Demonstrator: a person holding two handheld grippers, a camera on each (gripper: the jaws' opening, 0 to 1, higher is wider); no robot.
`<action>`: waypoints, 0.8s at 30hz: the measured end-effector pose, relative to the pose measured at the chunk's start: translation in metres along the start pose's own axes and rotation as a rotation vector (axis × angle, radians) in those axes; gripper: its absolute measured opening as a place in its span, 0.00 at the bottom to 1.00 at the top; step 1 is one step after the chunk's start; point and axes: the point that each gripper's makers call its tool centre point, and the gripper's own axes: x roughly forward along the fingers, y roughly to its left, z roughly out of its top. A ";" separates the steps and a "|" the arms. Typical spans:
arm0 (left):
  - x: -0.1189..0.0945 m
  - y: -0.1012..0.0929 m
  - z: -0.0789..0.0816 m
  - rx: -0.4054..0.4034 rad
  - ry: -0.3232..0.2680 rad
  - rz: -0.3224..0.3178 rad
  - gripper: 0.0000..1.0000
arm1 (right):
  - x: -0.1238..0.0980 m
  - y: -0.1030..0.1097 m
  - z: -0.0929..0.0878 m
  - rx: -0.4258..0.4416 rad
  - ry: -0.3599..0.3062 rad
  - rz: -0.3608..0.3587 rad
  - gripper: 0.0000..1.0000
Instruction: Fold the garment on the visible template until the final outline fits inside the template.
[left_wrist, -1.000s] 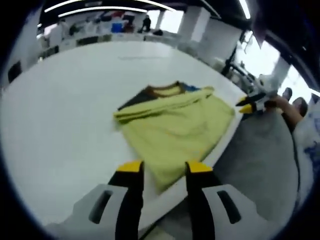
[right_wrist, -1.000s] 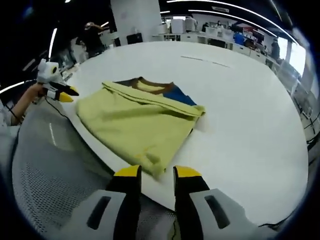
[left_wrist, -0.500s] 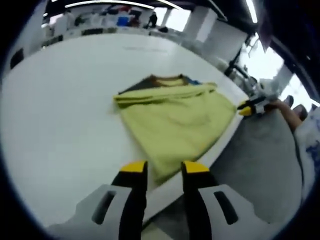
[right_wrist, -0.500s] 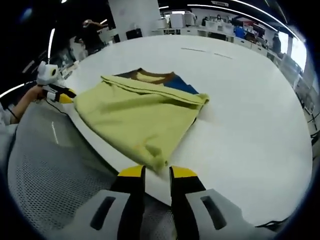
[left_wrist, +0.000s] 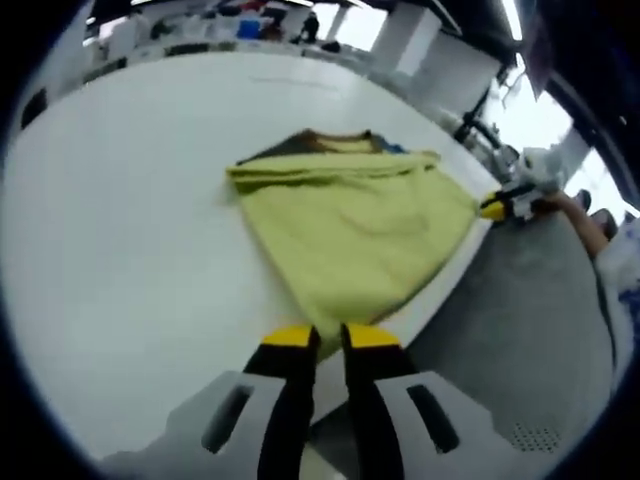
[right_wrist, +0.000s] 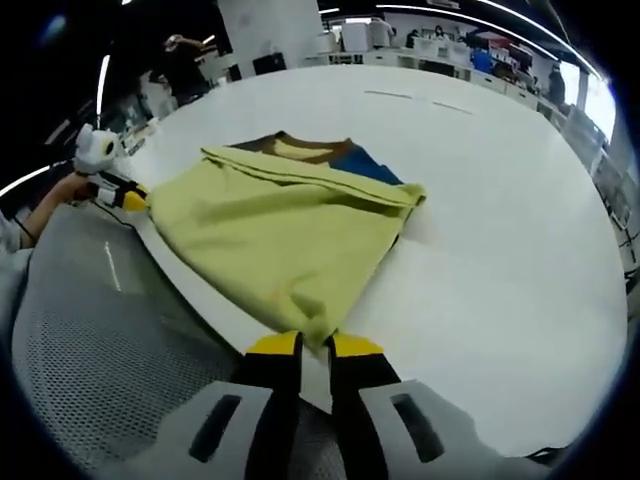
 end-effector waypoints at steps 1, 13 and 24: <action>0.000 0.000 0.000 -0.003 -0.003 0.000 0.04 | 0.000 0.001 0.000 0.004 0.001 0.004 0.10; -0.002 0.002 -0.002 -0.015 -0.001 0.006 0.00 | 0.000 -0.001 -0.003 -0.004 0.014 -0.007 0.04; -0.006 0.002 0.001 -0.016 0.007 0.017 0.00 | -0.006 -0.007 0.003 -0.003 0.001 -0.036 0.02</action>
